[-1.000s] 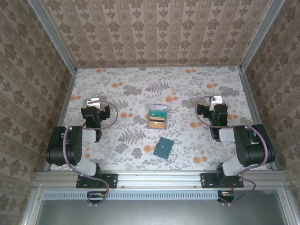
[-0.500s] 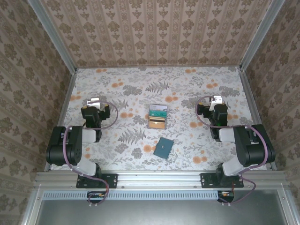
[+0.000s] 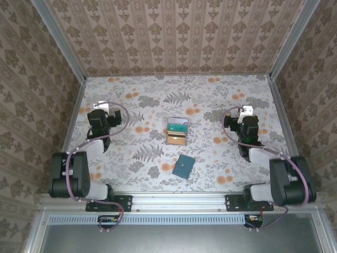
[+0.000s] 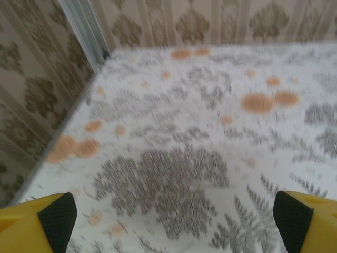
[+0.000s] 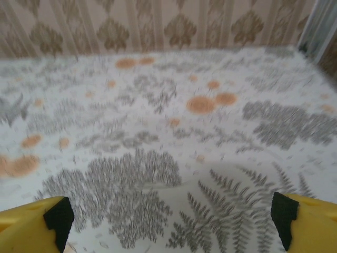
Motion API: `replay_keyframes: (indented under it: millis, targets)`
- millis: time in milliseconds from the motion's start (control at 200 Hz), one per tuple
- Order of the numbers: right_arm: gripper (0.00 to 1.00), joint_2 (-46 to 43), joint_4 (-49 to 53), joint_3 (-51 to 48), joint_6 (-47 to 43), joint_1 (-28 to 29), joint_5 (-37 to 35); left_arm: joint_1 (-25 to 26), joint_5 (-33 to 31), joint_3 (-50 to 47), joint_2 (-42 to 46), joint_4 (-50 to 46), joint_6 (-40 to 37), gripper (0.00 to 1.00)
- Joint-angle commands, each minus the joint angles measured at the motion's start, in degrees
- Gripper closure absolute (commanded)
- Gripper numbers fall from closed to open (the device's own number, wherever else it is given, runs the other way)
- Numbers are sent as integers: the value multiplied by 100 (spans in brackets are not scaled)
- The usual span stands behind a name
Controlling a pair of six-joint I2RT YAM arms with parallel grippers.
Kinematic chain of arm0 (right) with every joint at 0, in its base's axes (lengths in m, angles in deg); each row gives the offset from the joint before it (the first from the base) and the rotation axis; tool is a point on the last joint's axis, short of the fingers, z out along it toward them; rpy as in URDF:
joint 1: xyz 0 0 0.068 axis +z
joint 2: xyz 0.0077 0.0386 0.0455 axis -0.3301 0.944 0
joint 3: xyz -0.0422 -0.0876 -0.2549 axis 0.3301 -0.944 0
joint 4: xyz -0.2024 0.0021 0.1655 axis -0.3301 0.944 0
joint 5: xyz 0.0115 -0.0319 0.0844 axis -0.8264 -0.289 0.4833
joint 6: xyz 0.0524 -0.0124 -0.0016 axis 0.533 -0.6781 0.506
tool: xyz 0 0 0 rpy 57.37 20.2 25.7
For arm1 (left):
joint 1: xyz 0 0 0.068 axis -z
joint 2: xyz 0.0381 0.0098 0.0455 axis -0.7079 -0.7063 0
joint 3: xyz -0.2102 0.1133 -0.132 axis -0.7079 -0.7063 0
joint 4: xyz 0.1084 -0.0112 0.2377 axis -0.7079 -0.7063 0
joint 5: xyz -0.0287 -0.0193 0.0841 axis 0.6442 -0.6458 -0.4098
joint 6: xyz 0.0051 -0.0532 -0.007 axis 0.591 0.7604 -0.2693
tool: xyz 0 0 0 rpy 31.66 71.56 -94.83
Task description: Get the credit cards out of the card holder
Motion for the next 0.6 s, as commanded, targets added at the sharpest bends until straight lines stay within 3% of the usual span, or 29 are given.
replay_keyframes:
  millis: [0, 105, 245, 325, 390, 440, 595]
  targets:
    - [0, -707, 826, 200, 560, 20, -307, 39, -311, 465, 591, -1411, 725, 0]
    - [0, -1290, 1290, 259, 1141, 15, -398, -23, -981, 982, 967, -2699, 1915, 0]
    - [0, -2011, 1625, 236, 1710, 15, -340, -391, -929, 1178, 1230, -3698, 3202, 0]
    - [0, -2301, 1925, 259, 2418, 11, -381, -420, -1255, 1366, 1223, -4490, 3986, 0]
    - [0, -2451, 2275, 328, 3057, 7, -399, -458, -754, 1432, 1212, -4422, 3470, 0]
    - [0, -2480, 2484, 459, 3018, 3, -36, -376, -568, 1501, 1282, -4403, 3115, 0]
    - [0, -2332, 3066, 878, 3224, 26, 1162, -276, 476, 1479, 1642, -4184, 3404, 0]
